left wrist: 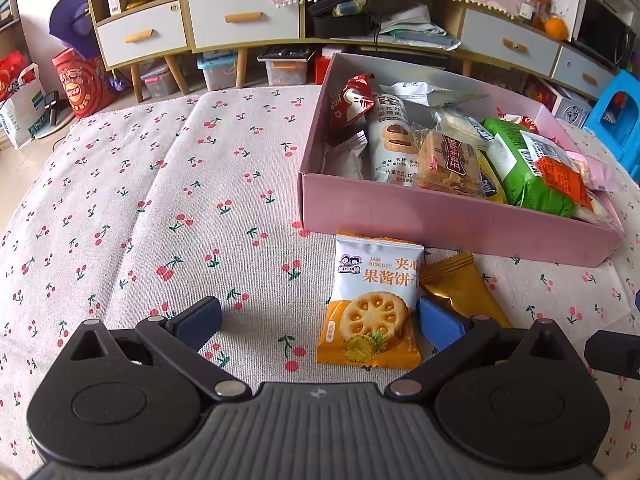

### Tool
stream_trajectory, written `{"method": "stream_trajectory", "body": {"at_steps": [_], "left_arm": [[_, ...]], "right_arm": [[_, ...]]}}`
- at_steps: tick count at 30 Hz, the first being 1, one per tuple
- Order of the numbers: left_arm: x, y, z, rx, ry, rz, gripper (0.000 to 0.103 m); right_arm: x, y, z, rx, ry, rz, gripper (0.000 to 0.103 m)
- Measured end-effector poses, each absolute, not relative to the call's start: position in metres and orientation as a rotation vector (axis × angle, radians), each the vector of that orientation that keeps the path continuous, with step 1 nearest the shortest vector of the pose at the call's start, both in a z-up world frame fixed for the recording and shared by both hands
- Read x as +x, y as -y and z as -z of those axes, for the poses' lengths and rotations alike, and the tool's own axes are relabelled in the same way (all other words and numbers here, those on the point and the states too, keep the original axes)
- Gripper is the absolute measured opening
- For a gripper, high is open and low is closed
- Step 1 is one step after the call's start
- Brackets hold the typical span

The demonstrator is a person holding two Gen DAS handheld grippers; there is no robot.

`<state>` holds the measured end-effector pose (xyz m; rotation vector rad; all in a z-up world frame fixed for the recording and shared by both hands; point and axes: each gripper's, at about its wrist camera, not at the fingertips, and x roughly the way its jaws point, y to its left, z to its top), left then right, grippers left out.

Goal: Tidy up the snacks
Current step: 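Grasp the jam biscuit packet with the left tool while the right tool grasps the gold bar packet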

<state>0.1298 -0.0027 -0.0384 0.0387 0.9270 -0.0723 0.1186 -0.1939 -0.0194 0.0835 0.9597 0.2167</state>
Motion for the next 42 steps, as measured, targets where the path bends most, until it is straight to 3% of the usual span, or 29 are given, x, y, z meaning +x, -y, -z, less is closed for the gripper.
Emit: {"method": "stream_trajectory", "body": {"at_steps": [4,12,13,17,42], "left_arm": [[0.13,0.0,0.037,0.034,-0.93,0.082,0.099],[0.128,-0.011,0.029,0.03,-0.901,0.089,0.043],[0.128,-0.012,0.029,0.027,-0.901,0.087,0.041],[0.13,-0.019,0.027,-0.002,-0.91,0.097,0.037],[0.113,-0.065,0.014,-0.032,-0.948,0.082,0.036]], "right_arm": [[0.119,0.188,0.02,0.069,-0.961,-0.234,0.099],[0.122,0.179,0.024,0.06,-0.975,-0.236,0.099],[0.122,0.178,0.024,0.062,-0.976,-0.237,0.099],[0.123,0.171,0.023,0.059,-0.974,-0.246,0.099],[0.139,0.104,0.043,-0.056,-1.027,-0.278,0.098]]}}
